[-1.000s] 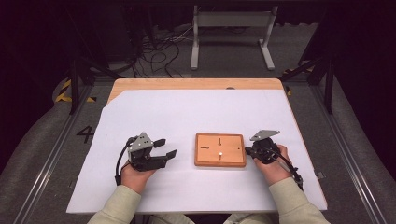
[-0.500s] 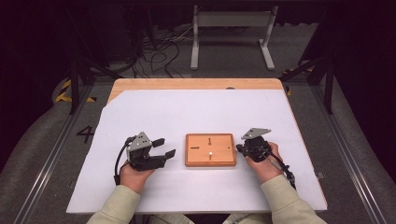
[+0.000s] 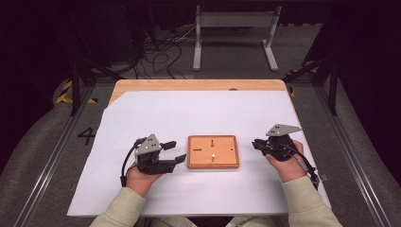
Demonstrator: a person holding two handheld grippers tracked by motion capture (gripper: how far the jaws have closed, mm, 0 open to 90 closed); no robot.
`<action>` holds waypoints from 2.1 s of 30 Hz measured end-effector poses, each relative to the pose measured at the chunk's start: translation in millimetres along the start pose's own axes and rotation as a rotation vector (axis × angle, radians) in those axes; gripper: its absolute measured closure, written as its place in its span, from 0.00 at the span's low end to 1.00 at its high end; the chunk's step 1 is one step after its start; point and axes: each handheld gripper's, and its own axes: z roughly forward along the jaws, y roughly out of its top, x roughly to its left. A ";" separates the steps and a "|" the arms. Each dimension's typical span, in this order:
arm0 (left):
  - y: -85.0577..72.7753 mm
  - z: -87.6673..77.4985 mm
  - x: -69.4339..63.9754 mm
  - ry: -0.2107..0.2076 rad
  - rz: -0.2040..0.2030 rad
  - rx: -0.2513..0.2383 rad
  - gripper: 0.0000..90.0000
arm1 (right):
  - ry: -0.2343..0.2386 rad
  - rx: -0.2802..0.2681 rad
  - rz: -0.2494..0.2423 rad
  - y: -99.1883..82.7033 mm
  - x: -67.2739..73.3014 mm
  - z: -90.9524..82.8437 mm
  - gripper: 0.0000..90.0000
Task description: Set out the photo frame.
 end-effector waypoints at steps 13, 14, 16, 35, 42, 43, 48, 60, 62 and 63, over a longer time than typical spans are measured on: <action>10.8 24.2 -19.6 -0.082 -0.057 -0.021 0.38 | 0.006 -0.058 0.065 -3.8 -16.7 -24.8 0.89; 10.8 24.2 -19.6 -0.082 -0.057 -0.021 0.37 | 0.006 -0.061 0.068 -4.2 -17.5 -25.8 0.89; 12.0 28.5 -23.9 -0.080 -0.051 -0.022 0.37 | 0.004 -0.063 0.069 -4.5 -18.1 -26.7 0.89; 6.2 69.5 -42.5 -0.093 -0.013 0.005 0.55 | 0.020 -0.083 0.078 -3.4 -18.0 -31.9 0.87; 7.4 82.5 -43.6 -0.069 0.000 0.042 0.58 | 0.024 -0.089 0.080 -4.3 -19.2 -33.0 0.86; 7.5 84.3 -43.5 -0.069 0.000 0.048 0.58 | 0.025 -0.090 0.081 -4.5 -19.2 -33.2 0.86; 8.3 93.1 -44.1 -0.065 0.014 0.087 0.63 | 0.024 -0.092 0.082 -4.9 -18.7 -34.8 0.86; 8.9 107.4 -44.0 -0.074 0.100 0.136 0.86 | 0.027 -0.094 0.089 -8.2 -19.4 -37.2 0.86; 8.1 107.5 -39.0 -0.092 0.080 0.131 0.92 | 0.032 -0.094 0.091 -8.4 -19.4 -37.6 0.86; 8.0 107.7 -39.5 -0.090 0.087 0.129 0.92 | 0.032 -0.096 0.091 -8.4 -19.3 -37.7 0.85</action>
